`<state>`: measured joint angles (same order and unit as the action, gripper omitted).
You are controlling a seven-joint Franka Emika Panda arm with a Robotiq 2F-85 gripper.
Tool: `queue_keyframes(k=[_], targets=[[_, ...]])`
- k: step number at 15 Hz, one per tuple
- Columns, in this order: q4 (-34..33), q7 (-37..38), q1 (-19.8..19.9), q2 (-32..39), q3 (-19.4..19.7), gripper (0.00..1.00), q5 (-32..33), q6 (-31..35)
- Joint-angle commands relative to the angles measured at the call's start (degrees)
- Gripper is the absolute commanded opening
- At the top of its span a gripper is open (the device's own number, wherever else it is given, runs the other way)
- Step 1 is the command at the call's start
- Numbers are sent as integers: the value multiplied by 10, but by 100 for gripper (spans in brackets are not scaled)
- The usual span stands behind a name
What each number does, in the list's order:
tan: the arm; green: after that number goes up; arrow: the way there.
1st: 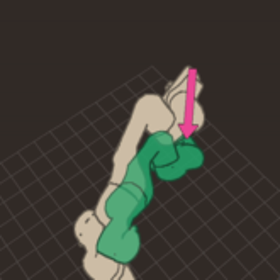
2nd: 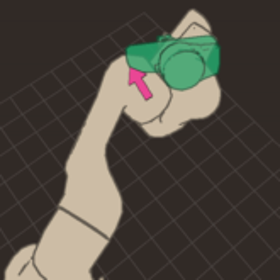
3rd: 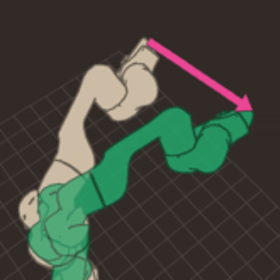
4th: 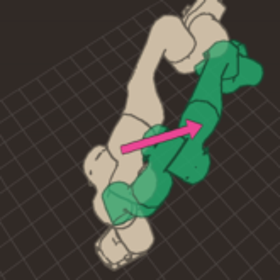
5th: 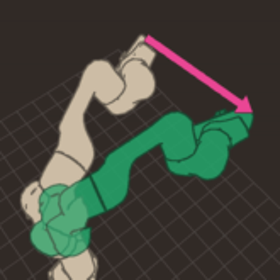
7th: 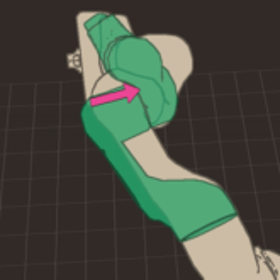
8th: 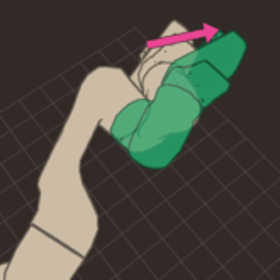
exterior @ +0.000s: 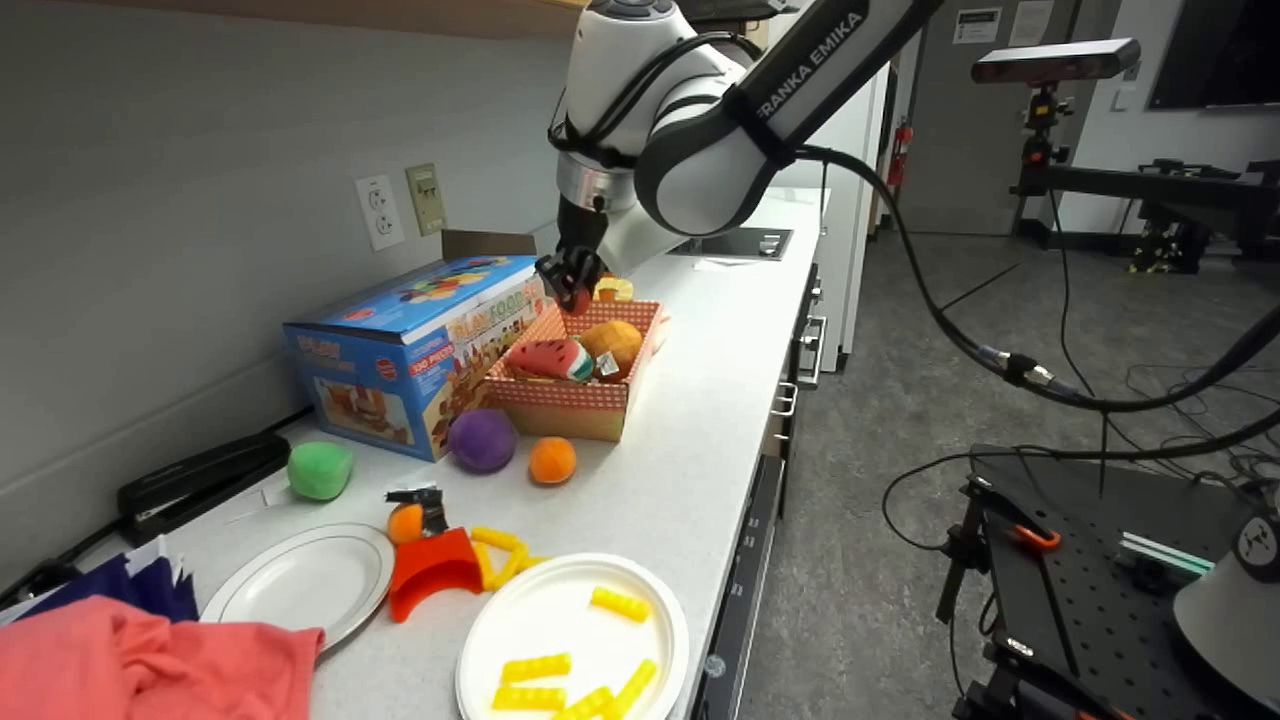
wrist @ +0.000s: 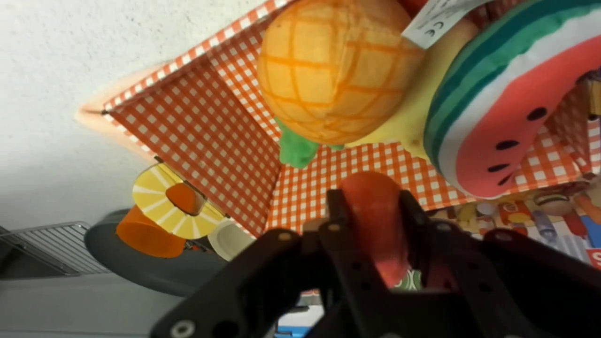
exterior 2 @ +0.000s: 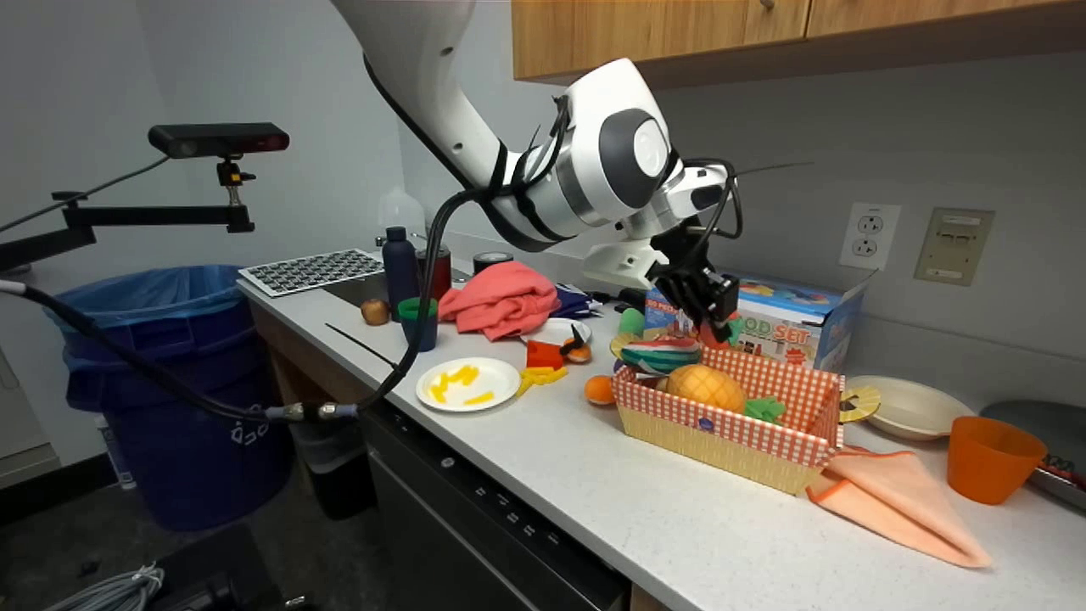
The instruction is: Put the plush toys inside the basket
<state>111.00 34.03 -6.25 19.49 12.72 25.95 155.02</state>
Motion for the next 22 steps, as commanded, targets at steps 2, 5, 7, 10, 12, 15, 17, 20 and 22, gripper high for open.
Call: queue_keyframes(k=[2, 5, 7, 10, 12, 15, 17, 20, 22], targets=[[-15, 57, -26, 21, 27, 70, 16, 1], [-5, 70, -37, 8, 32, 94, 26, 5], [3, 73, -44, -5, 30, 100, 35, 8], [20, 51, -47, -29, 7, 100, 25, 6], [37, 21, -49, -47, -20, 100, 12, 6], [58, -38, -41, -61, -72, 100, -30, 9], [70, -85, -37, -64, -105, 100, -74, 5], [68, -160, -27, -49, -145, 100, -158, -12], [60, -189, -23, -34, -154, 100, -191, -26]])
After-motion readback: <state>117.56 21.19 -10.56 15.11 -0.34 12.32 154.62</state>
